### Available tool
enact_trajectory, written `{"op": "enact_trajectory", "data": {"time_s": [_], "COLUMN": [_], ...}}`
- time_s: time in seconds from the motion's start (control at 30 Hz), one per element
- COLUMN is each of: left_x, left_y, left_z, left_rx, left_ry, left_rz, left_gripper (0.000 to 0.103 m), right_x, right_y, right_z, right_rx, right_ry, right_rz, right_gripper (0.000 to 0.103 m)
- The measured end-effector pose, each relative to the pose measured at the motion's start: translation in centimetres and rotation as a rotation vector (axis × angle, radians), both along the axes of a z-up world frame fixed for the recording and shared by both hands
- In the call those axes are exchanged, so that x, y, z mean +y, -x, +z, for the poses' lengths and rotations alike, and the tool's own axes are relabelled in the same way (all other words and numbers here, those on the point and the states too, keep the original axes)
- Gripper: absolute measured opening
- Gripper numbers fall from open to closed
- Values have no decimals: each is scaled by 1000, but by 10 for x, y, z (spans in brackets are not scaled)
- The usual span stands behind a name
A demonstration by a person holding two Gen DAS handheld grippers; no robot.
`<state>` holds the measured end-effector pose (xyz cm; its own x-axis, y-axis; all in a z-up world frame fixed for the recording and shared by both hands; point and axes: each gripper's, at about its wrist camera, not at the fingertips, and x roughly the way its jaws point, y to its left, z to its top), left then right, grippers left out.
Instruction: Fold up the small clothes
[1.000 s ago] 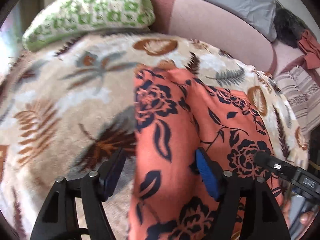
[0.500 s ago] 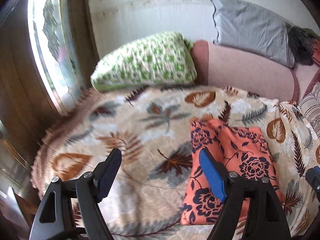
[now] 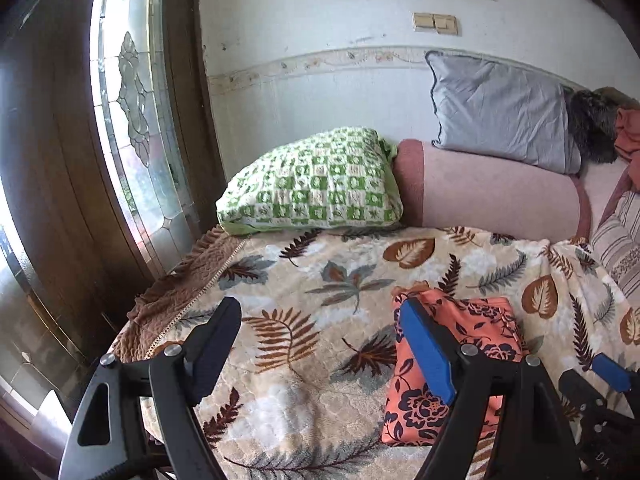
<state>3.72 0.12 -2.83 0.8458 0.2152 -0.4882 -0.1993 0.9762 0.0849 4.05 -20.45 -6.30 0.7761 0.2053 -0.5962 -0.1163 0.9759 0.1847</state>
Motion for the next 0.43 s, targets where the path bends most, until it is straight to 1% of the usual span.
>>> {"op": "enact_trajectory", "data": {"time_s": [0.07, 0.13, 0.23, 0.37, 0.43], "left_x": [2, 4, 6, 4, 4], "left_y": [3, 4, 4, 6, 3], "left_z": [1, 1, 1, 4, 3], "left_rx": [-15, -19, -28, -66, -69], "left_ry": [-6, 6, 52, 72, 64], "left_rz": [3, -24, -78, -132, -119], "left_gripper": [82, 83, 103, 103, 103], "right_x": [4, 8, 14, 22, 20], "right_y": [-1, -2, -3, -8, -12], "right_z": [-2, -5, -8, -10, -11], "right_rx": [9, 21, 27, 25, 26], "right_ry": [-7, -16, -21, -9, -4], "right_rz": [13, 29, 50, 71, 69], "right_gripper": [69, 69, 69, 69, 69]}}
